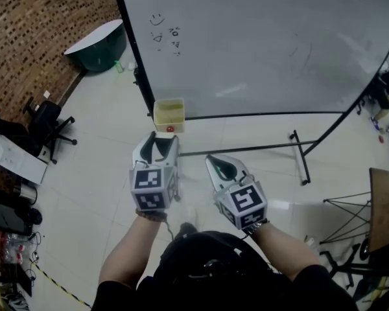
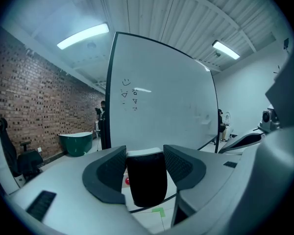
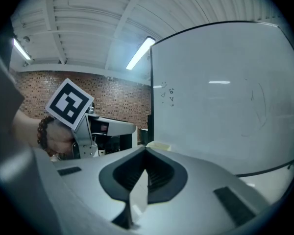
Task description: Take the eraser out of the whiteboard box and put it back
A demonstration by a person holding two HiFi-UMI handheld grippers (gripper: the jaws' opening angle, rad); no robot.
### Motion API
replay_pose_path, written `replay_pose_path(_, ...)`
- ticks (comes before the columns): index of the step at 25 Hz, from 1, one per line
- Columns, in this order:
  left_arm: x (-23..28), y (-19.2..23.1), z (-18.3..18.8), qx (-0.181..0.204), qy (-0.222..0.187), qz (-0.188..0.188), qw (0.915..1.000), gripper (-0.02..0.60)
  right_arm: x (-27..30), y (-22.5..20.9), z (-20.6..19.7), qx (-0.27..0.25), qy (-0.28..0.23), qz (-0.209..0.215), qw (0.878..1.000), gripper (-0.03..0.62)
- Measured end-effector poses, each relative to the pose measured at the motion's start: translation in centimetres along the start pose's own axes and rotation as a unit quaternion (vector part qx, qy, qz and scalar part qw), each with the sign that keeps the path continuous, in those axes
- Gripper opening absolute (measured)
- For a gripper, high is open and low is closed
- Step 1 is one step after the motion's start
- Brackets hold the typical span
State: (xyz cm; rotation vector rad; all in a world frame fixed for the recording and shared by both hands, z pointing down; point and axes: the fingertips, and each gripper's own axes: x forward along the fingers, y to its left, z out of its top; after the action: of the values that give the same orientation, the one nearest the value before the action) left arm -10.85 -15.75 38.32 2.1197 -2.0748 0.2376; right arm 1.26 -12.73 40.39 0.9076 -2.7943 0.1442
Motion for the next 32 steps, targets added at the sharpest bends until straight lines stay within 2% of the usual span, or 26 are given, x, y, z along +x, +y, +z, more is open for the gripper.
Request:
replay_pose_path(8, 5.9, 3.1, 0.5, -0.001, 0.004, 0.004, 1.0000, 0.233, 4.9, -2.9, 0.2, 0.006, 0.007, -0.010, 1.000, 0.025)
replay_pose_path(19, 13.0, 6.6, 1.3, 0.023, -0.004, 0.004, 0.9997, 0.233, 11.2, -6.2, 0.9, 0.012, 0.022, -0.022, 0.999, 0.025)
replay_pose_path(25, 15.9, 7.3, 0.4, 0.025, 0.003, -0.006, 0.9997, 0.235, 13.7, -7.5, 0.5, 0.023, 0.032, -0.030, 0.999, 0.025)
replay_pose_path(28, 16.9, 6.8, -0.1, 0.015, 0.008, -0.014, 0.9998, 0.235, 14.5, -8.1, 0.2, 0.026, 0.038, -0.035, 0.998, 0.025)
replay_pose_path(32, 17.7, 6.3, -1.0, 0.023, 0.016, -0.024, 0.9993, 0.233, 15.3, -8.6, -0.3, 0.034, 0.042, -0.036, 0.998, 0.025)
